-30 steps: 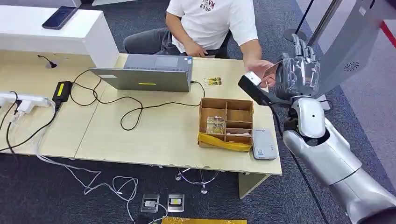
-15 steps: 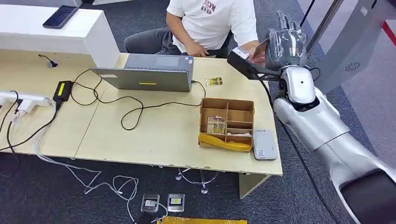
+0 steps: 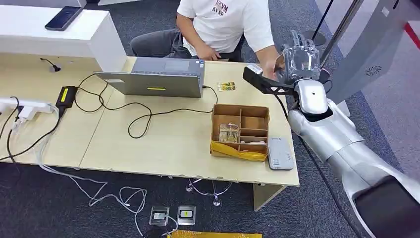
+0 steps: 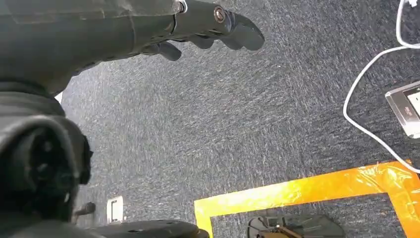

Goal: Pass the card to the sensor for recognition and then transmit it.

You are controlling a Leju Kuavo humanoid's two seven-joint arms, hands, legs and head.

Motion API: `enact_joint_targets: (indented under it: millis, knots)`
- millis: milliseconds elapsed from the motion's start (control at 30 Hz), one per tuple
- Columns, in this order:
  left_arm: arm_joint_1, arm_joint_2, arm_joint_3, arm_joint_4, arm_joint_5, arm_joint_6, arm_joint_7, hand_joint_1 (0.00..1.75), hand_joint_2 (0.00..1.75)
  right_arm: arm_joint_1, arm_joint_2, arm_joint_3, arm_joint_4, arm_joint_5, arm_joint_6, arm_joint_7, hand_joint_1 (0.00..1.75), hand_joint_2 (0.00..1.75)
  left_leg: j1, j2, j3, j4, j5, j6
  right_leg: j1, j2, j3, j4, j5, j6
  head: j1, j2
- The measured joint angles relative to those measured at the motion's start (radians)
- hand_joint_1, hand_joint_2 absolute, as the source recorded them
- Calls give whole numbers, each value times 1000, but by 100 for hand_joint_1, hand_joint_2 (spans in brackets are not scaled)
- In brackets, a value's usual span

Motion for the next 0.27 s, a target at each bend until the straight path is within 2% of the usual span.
enact_joint_targets:
  millis: [67, 200, 267]
  knots:
    - [0, 0, 0, 0, 0, 0, 0, 0, 0, 1, 0, 4, 4, -10, -36, -7, 0, 175, 0, 0, 0, 0, 0, 0, 0, 0, 0, 0, 0, 0, 0, 0]
    - [1, 0, 0, 0, 0, 5, 0, 0, 0, 5, -3, 13, 4, -37, -152, -8, 0, 175, 0, 0, 1, 0, 0, 0, 0, 1, 0, 0, 0, 0, 0, 0]
    - [2, 0, 0, 0, 0, 7, 0, 0, 0, 14, -14, 13, -14, -40, -171, -5, 0, 175, 0, 0, 1, 0, 0, 0, 0, 1, 0, 0, 0, 0, 0, 0]
